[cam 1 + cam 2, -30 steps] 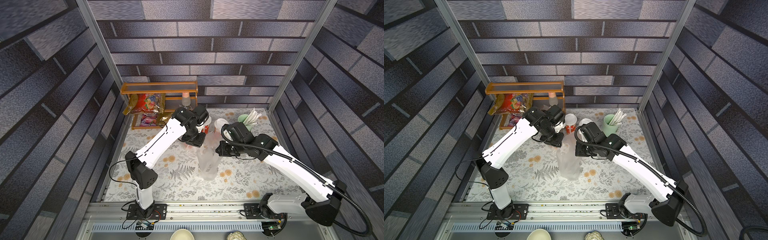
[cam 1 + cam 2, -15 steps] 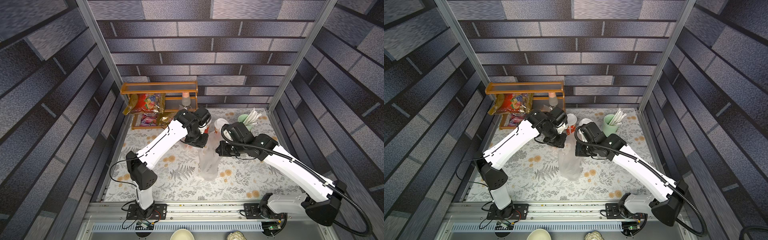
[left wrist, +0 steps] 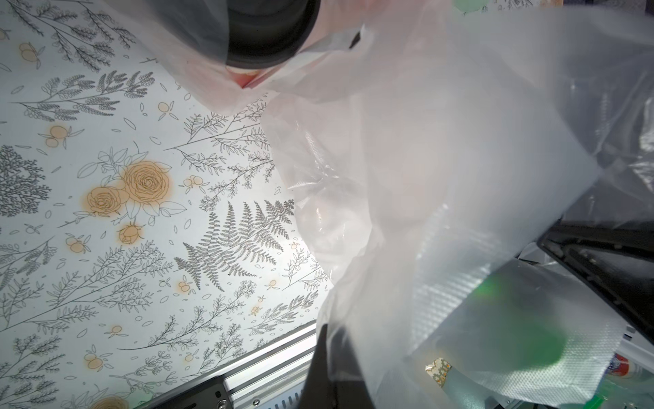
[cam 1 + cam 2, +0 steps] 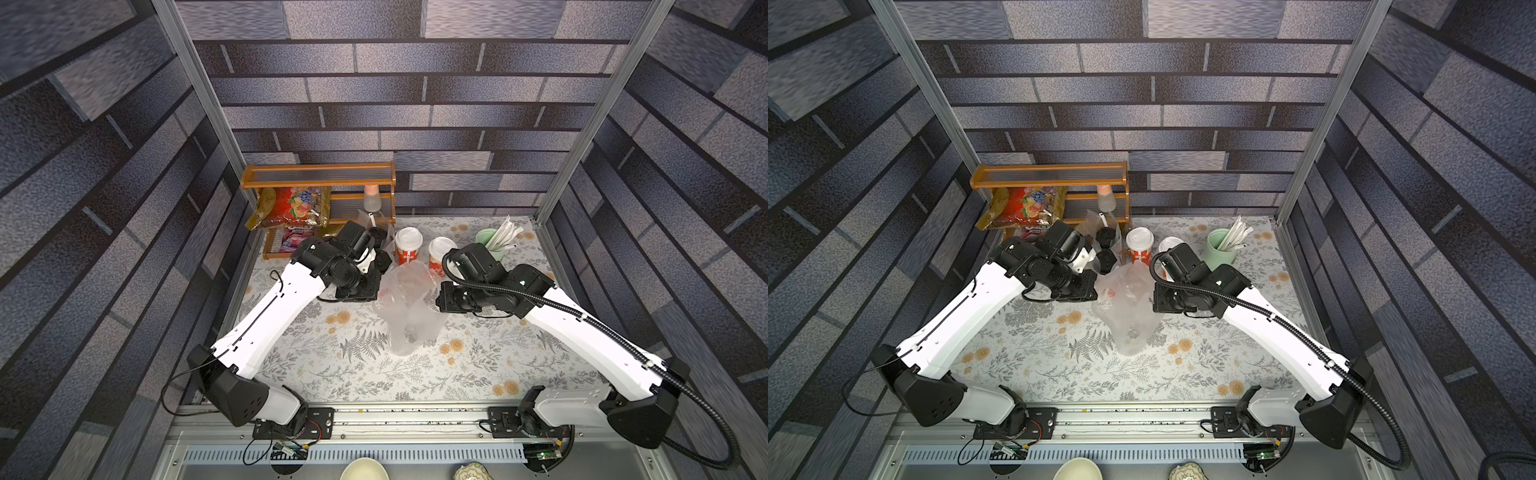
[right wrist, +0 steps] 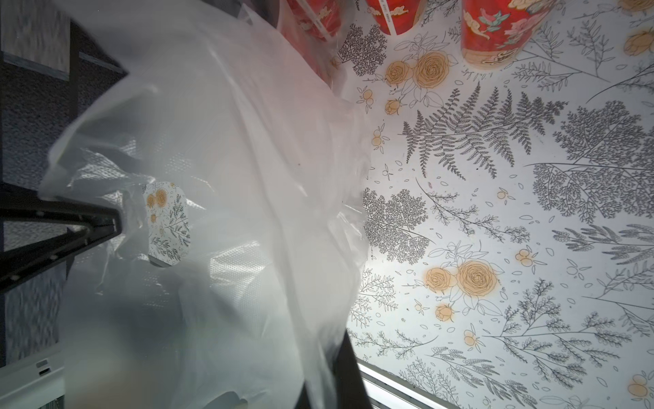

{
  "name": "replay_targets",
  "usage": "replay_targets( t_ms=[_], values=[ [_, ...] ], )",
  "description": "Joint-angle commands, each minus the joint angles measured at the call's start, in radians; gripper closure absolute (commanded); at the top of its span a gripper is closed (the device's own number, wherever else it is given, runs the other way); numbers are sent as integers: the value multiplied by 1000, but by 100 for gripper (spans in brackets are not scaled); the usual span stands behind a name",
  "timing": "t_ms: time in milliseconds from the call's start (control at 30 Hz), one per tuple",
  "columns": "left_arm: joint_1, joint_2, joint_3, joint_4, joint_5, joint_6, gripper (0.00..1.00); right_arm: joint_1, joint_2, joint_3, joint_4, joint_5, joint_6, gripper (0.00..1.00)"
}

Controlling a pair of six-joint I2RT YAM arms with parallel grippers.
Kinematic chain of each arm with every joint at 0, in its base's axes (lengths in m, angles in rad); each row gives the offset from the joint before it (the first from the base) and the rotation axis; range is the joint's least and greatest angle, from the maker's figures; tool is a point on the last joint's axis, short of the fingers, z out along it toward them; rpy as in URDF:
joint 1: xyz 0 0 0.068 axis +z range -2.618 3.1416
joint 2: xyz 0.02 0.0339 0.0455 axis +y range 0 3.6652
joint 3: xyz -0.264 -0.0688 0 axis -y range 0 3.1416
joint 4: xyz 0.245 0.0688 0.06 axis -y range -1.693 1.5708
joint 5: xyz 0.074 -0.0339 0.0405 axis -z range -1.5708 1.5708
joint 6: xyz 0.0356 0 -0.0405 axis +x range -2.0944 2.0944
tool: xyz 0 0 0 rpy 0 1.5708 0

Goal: Pack milk tea into plastic carrier bags
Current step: Adjust the plastic carrier bag at the center of the board.

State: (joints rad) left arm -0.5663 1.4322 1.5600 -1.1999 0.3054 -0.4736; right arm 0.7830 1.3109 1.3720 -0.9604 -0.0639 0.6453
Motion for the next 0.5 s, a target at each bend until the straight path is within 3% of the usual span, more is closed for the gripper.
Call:
replay_targets(
  t_ms=[0, 133, 367, 467],
  values=[
    [31, -31, -51, 82, 52, -42, 100, -5, 22, 25, 19, -27, -5, 100],
    [39, -25, -61, 118, 70, -31, 100, -6, 31, 39, 31, -49, -1, 99],
    [34, 2, -58, 147, 91, -18, 99, -10, 25, 141, -32, -2, -38, 63],
    [33, 2, -52, 155, 103, -20, 99, -27, 29, 205, -80, 38, -72, 54]
  ],
)
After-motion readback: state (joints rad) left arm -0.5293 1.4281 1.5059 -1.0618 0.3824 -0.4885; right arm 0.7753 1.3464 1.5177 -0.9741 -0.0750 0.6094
